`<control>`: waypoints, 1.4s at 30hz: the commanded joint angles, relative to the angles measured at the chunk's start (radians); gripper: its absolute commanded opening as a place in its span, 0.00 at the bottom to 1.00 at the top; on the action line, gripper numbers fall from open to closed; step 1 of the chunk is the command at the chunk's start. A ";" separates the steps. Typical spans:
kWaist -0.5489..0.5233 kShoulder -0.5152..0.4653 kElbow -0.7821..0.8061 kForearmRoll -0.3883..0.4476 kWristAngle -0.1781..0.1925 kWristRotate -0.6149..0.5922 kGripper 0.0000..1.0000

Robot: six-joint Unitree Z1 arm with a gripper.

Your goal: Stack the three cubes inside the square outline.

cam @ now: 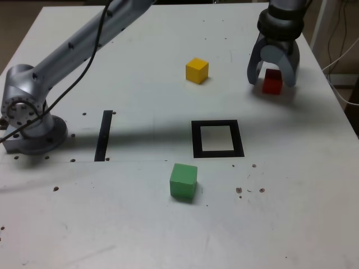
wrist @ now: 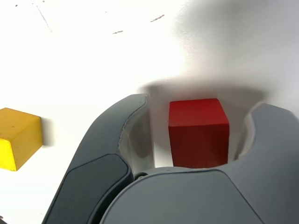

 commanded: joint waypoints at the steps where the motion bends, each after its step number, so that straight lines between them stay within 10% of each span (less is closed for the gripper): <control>1: -0.003 0.003 -0.005 0.008 -0.001 0.003 0.33; 22: -0.007 -0.027 0.014 0.023 -0.014 0.001 0.31; 42: -0.052 -0.285 0.340 -0.047 -0.072 -0.101 0.31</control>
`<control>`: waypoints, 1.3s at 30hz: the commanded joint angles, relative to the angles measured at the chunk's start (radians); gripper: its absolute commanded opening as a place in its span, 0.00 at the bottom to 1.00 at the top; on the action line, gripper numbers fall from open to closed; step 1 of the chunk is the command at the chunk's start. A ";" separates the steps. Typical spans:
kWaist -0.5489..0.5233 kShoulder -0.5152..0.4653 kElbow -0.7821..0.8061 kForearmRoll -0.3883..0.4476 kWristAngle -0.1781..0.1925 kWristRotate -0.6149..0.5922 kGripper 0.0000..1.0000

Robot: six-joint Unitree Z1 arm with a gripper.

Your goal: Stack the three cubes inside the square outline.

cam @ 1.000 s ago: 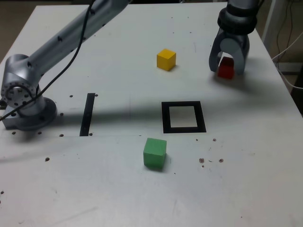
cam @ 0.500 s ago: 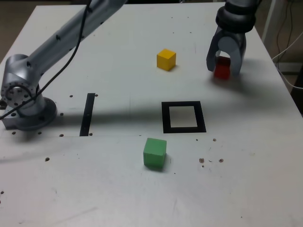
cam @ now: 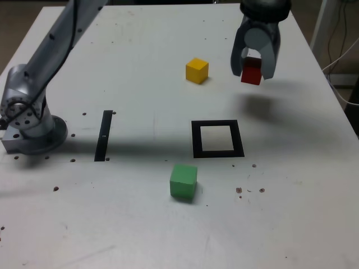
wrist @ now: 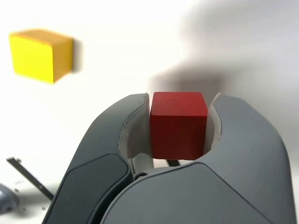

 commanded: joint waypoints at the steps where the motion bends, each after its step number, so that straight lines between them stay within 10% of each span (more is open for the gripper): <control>1: -0.008 -0.038 0.047 -0.025 -0.017 -0.013 0.31; 21: -0.159 -0.318 0.495 -0.208 -0.085 -0.264 0.31; 39: -0.284 -0.310 0.666 -0.380 -0.084 -0.529 0.31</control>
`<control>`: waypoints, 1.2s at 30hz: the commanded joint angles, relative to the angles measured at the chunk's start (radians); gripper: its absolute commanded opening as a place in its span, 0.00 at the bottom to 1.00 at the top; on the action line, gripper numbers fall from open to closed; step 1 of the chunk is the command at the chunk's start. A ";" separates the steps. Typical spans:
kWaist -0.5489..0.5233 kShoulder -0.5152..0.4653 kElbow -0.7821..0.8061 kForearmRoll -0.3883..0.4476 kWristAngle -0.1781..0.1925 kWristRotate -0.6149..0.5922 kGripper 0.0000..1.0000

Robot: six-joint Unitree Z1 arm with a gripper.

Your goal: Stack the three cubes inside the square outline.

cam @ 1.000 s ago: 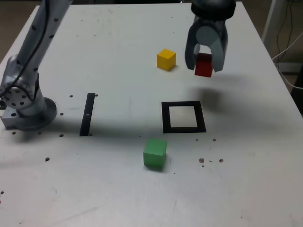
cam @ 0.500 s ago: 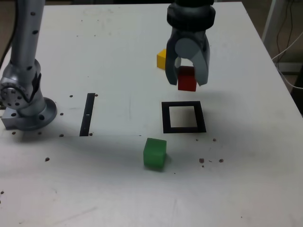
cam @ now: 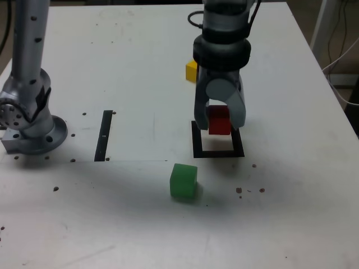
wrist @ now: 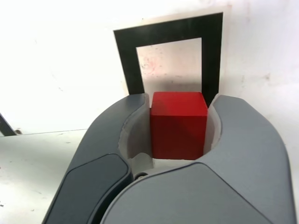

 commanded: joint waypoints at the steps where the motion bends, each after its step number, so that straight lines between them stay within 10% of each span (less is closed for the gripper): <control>1: -0.002 0.017 0.000 -0.011 0.001 -0.009 0.31; 23: 0.031 0.074 0.048 -0.059 0.013 -0.007 0.32; 30: 0.037 0.083 0.060 -0.076 0.006 0.015 0.92; 36: 0.038 0.083 0.066 -0.075 0.002 0.017 0.99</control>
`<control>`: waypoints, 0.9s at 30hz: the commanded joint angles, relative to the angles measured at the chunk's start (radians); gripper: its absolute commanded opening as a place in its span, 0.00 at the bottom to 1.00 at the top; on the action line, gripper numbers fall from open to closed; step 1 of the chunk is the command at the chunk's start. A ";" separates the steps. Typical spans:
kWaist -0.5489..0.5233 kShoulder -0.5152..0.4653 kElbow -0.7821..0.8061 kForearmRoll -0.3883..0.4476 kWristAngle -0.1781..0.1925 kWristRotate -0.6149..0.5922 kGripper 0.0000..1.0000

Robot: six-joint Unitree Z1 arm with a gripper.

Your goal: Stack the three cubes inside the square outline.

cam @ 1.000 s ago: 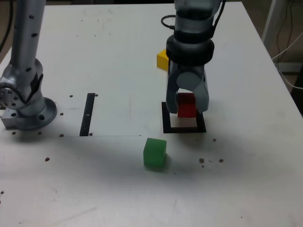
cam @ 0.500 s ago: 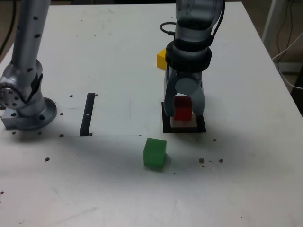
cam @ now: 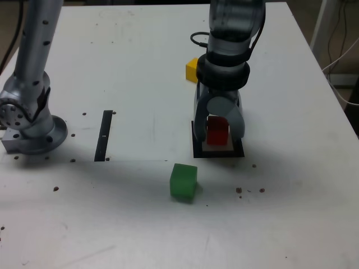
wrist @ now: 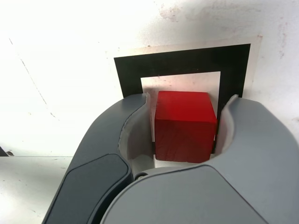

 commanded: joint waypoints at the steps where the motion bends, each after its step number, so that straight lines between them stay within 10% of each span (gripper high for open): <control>1: 0.002 0.002 0.002 0.000 -0.003 0.001 0.99; 27: 0.014 -0.120 0.047 0.030 0.043 0.006 0.99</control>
